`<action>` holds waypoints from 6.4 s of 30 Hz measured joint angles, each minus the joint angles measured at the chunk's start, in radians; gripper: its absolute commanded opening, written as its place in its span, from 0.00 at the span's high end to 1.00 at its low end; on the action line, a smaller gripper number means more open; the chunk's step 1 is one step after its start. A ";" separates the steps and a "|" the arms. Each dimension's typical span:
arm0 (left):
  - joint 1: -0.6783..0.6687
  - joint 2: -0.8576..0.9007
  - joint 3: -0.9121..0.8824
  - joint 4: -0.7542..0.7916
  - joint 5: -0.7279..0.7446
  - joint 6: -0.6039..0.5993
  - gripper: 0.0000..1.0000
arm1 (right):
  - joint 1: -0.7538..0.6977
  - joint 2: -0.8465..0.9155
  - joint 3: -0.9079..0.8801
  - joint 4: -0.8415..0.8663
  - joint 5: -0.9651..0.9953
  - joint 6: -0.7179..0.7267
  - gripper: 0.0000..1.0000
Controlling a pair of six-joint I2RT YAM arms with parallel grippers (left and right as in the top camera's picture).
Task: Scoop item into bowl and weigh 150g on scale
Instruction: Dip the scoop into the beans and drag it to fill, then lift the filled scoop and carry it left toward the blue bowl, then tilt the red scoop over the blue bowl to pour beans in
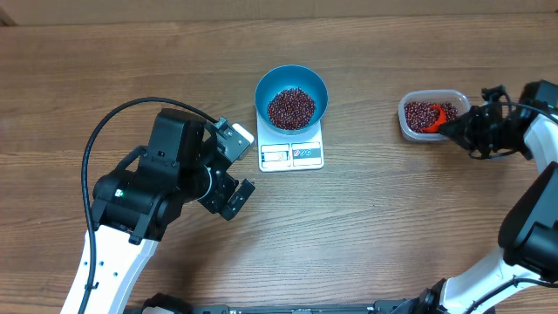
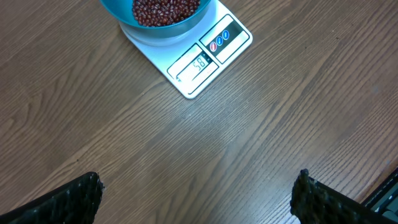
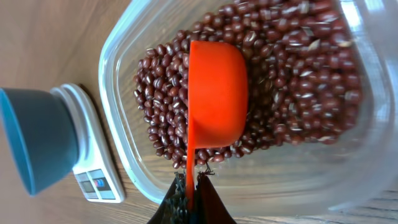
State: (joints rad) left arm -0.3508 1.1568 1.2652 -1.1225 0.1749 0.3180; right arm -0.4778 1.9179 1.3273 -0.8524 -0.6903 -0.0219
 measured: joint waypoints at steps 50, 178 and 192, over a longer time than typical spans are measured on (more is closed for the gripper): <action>0.000 0.000 0.000 0.000 0.000 0.000 0.00 | -0.151 0.070 0.000 -0.105 -0.408 -0.004 0.96; 0.000 0.000 0.000 0.000 0.000 0.000 0.00 | 0.548 0.067 -0.005 0.615 -0.341 -0.385 0.96; 0.000 0.000 0.000 0.000 0.000 0.000 0.00 | 0.578 0.067 -0.005 0.643 -0.272 -0.496 0.96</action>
State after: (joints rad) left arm -0.3508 1.1568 1.2652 -1.1229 0.1745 0.3180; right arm 0.0998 1.9846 1.3220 -0.2092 -0.9619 -0.5179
